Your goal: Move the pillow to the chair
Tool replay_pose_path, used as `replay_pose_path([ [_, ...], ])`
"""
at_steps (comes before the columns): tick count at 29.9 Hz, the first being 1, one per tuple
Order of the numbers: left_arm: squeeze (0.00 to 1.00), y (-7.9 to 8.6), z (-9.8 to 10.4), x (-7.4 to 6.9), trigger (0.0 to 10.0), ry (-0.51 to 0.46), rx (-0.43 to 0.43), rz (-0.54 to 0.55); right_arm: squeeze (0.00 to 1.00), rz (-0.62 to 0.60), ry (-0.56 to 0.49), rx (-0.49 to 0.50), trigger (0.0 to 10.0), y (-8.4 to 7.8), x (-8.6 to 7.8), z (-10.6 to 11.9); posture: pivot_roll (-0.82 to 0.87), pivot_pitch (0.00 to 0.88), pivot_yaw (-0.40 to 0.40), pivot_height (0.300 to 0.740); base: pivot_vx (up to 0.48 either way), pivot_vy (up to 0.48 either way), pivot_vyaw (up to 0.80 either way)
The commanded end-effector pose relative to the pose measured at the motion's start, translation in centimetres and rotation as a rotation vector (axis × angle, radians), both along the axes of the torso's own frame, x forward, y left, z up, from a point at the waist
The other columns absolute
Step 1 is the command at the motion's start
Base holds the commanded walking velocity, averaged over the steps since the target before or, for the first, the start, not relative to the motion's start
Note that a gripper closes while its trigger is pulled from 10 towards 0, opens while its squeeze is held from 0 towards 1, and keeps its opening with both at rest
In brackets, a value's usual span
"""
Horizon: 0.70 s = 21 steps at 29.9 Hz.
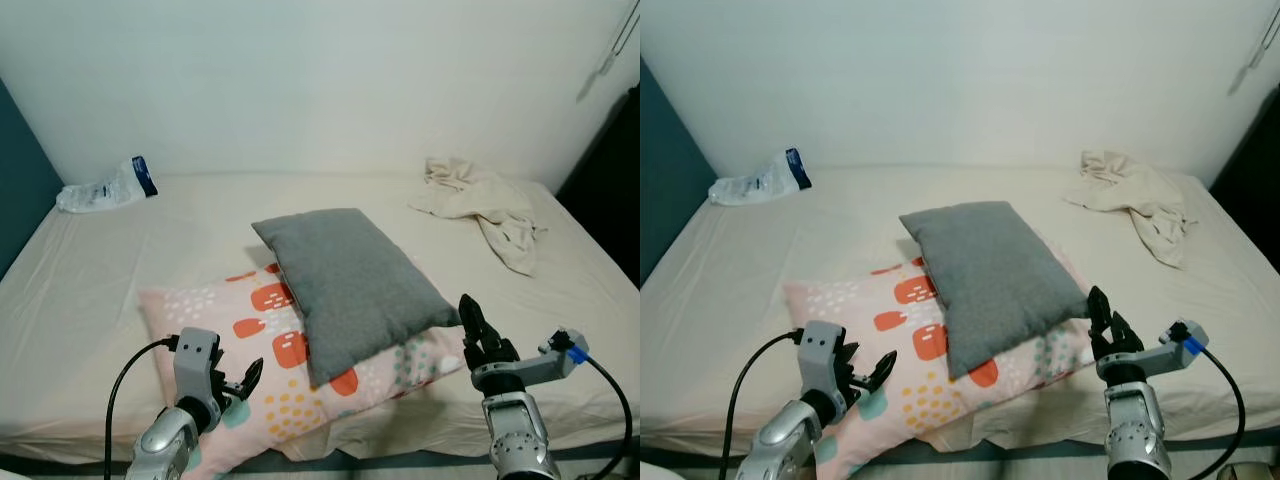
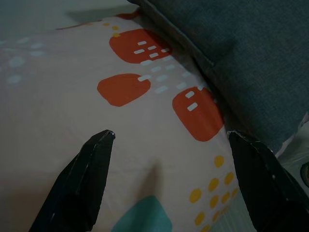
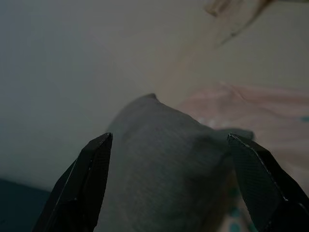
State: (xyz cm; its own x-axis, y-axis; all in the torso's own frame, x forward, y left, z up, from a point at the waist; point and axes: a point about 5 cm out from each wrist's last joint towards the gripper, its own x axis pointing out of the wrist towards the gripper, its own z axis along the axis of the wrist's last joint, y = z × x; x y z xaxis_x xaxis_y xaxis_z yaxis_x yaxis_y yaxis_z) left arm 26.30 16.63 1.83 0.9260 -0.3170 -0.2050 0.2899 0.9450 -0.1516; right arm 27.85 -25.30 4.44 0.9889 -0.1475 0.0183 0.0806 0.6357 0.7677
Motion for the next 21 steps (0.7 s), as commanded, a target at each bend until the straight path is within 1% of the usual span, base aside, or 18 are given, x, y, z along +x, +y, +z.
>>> replay_pose_path([
  [1,0.0,0.0,-0.6,-0.6,10.0,0.019,-0.001,-0.002,0.0,0.006,0.038,0.016,10.0,0.2,-0.2,-0.7,-0.02,0.1,-0.017,0.74,0.0,0.0,0.0],
  [2,0.0,0.0,-0.6,-0.6,10.0,0.019,-0.001,-0.001,0.0,0.017,0.061,0.014,10.0,0.3,-0.1,-1.0,-0.02,0.102,-0.016,0.74,0.0,0.0,0.0],
  [3,0.0,0.0,-0.6,-0.6,10.0,0.019,-0.001,-0.001,0.0,0.017,0.061,0.014,10.0,0.3,-0.1,-1.0,-0.02,0.102,-0.016,0.74,0.0,0.0,0.0],
  [6,0.0,0.1,-0.5,-0.6,10.0,0.017,-0.001,0.001,0.0,0.018,0.123,0.02,10.0,0.2,0.3,-1.6,-0.02,0.113,-0.008,0.74,0.0,0.0,0.0],
  [10,0.0,0.1,-0.5,-0.6,10.0,0.016,-0.001,0.0,0.0,0.022,0.148,0.025,10.0,0.2,0.6,-1.8,-0.01,0.117,-0.006,0.74,0.0,0.0,0.0],
  [12,0.0,0.1,-0.5,-0.7,10.0,0.015,0.001,-0.001,0.0,0.043,0.177,0.035,10.0,0.5,0.9,-2.0,-0.01,0.122,-0.002,0.74,0.0,0.0,0.0],
  [13,0.0,0.2,-0.5,-0.8,10.0,0.014,0.002,-0.001,0.0,0.073,0.186,0.043,10.0,0.9,1.1,-2.2,-0.01,0.126,0.002,0.74,0.0,0.0,0.0],
  [15,0.0,0.3,-0.5,-0.9,10.0,0.014,0.005,-0.003,0.0,0.106,0.191,0.059,10.0,1.4,1.4,-2.3,0.0,0.127,0.003,0.74,0.0,0.0,0.0],
  [19,0.0,0.5,-0.5,-1.1,10.0,0.013,0.009,-0.003,0.0,0.119,0.173,0.078,10.0,1.7,1.5,-2.2,0.01,0.143,0.009,0.74,0.0,0.0,0.0],
  [21,0.0,0.8,-0.5,-1.6,10.0,0.016,0.016,-0.001,0.0,0.151,0.131,0.099,10.0,2.2,1.8,-2.0,0.02,0.162,0.019,0.74,0.0,0.0,0.0],
])
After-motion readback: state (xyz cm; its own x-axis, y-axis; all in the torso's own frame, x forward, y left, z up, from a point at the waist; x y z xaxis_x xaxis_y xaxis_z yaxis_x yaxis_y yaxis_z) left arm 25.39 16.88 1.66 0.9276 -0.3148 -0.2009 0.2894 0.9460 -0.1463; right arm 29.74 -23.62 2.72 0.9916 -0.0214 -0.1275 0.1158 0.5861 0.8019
